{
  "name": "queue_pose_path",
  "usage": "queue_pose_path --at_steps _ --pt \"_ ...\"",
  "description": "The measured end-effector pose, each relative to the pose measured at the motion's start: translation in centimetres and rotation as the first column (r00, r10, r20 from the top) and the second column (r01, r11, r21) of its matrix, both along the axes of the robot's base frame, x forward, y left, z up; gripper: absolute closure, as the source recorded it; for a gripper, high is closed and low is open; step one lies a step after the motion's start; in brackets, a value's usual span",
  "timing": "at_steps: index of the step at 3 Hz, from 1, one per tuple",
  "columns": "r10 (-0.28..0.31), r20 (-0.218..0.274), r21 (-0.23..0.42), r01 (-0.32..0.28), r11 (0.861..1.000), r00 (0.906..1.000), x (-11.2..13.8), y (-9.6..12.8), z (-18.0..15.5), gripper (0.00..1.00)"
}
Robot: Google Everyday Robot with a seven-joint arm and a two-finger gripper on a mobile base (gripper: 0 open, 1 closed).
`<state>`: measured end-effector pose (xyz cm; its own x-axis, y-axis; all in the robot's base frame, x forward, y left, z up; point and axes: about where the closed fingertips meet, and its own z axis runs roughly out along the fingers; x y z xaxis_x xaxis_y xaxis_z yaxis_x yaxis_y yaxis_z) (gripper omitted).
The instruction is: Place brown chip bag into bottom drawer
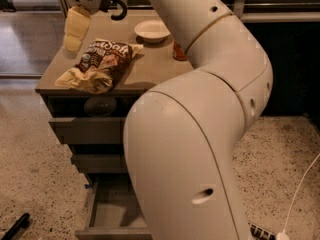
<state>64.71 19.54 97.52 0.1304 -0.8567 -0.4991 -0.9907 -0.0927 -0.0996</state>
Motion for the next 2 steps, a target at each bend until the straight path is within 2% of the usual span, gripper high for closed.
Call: queue_pose_path --at_steps 1,2 --pt "-0.027 0.042 -0.022 0.028 0.999 0.9988 1.29 0.76 -0.50 0.00" --pt "-0.027 0.042 -0.022 0.028 0.999 0.9988 1.29 0.76 -0.50 0.00"
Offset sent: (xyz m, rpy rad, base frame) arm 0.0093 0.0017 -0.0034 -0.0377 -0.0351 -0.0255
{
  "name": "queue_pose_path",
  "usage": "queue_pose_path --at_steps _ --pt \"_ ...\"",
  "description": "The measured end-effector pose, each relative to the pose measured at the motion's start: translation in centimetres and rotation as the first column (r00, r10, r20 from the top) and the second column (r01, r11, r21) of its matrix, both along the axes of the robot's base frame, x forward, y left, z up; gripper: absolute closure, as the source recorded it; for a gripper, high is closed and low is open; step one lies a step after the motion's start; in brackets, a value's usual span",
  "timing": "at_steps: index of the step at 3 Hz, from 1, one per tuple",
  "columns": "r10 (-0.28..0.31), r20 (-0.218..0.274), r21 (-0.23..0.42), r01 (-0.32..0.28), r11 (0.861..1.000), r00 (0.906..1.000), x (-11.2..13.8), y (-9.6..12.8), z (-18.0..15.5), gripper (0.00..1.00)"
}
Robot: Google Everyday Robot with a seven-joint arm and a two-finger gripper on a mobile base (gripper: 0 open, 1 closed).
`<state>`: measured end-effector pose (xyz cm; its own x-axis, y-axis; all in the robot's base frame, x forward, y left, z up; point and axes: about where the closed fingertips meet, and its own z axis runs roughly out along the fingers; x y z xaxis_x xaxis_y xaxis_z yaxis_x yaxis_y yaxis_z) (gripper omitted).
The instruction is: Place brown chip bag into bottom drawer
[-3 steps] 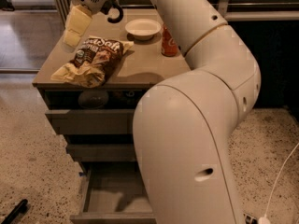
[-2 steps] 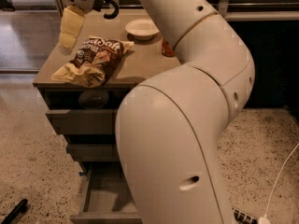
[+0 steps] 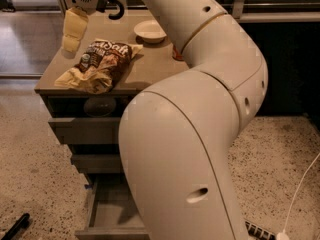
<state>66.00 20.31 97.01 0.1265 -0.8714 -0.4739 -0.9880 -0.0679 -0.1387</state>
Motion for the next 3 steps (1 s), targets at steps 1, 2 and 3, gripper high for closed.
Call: queue_pose_path --at_steps 1,2,3 --pt "-0.049 0.011 -0.061 0.049 0.997 0.9987 0.6 0.1 -0.6 0.00" --pt "-0.171 0.074 -0.148 0.180 0.972 0.9825 2.9 -0.5 -1.3 0.00" --pt "-0.184 0.059 -0.169 0.191 0.967 0.9812 3.6 -1.3 -3.4 0.00"
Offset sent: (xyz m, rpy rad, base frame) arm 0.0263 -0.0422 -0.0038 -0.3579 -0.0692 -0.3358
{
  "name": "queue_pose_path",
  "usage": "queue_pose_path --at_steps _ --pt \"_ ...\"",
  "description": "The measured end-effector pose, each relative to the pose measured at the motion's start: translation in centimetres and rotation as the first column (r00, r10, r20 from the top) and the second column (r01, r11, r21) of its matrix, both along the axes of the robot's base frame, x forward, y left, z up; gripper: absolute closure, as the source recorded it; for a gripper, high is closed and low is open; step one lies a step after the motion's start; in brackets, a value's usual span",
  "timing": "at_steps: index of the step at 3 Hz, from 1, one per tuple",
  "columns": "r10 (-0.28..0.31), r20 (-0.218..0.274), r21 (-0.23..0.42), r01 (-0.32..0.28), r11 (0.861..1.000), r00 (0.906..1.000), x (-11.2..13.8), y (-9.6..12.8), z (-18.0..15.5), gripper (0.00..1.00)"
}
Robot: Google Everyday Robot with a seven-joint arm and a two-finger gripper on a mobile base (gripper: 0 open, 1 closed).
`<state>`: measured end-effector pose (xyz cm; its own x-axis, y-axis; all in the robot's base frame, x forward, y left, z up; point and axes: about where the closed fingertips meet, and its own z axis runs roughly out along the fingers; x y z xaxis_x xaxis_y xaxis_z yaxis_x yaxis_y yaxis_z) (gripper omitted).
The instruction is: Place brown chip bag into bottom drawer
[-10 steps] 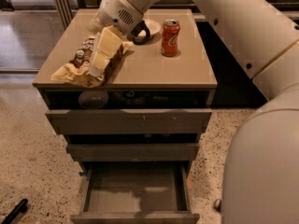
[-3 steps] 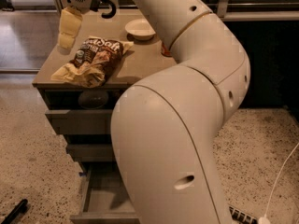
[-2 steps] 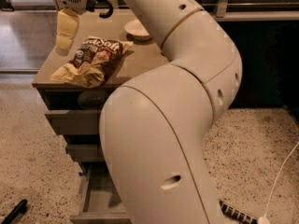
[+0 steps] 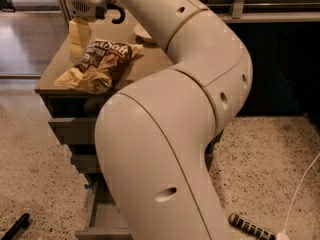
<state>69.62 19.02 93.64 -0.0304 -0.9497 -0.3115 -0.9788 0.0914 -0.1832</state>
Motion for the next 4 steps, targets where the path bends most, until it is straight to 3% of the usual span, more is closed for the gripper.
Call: queue_pose_path --at_steps 1,3,4 --pt "-0.001 0.000 0.002 0.001 1.000 1.0000 0.3 0.2 -0.3 0.00" --pt "-0.121 -0.042 0.029 0.122 0.992 0.9918 3.6 -3.3 -2.8 0.00" --pt "-0.108 -0.049 0.029 0.110 0.994 0.9929 3.8 -2.7 -3.5 0.00"
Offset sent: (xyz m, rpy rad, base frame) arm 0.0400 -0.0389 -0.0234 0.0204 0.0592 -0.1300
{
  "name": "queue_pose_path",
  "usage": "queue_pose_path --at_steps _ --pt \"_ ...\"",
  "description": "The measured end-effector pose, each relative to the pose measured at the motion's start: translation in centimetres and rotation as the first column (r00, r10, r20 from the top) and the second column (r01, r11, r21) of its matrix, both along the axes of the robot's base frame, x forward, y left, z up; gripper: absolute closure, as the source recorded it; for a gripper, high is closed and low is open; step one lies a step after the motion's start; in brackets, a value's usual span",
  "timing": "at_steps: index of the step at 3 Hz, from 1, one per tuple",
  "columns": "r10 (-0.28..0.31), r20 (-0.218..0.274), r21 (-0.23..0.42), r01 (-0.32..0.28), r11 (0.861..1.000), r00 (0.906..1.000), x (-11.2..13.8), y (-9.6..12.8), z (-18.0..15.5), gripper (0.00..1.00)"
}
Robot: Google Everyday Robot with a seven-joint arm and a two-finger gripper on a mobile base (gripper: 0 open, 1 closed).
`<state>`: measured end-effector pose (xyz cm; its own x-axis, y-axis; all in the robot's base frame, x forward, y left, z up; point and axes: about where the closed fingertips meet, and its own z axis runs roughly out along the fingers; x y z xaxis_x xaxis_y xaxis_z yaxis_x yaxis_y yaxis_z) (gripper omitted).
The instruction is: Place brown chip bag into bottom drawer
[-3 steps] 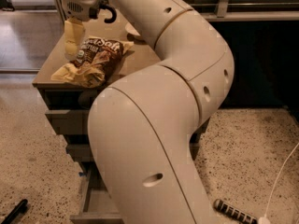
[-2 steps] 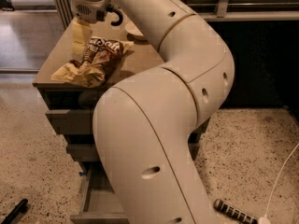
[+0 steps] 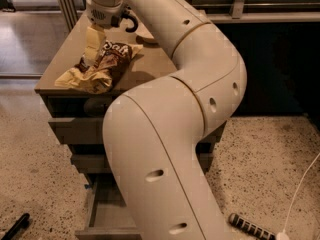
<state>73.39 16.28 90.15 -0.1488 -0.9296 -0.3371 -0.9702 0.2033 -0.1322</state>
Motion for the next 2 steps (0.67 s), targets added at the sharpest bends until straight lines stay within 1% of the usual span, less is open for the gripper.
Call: queue_pose_path --at_steps 1,2 --pt "0.041 -0.047 -0.008 -0.042 0.999 0.9980 -0.16 1.90 -3.11 0.00" --pt "0.041 -0.047 -0.008 -0.042 0.999 0.9980 -0.16 1.90 -3.11 0.00"
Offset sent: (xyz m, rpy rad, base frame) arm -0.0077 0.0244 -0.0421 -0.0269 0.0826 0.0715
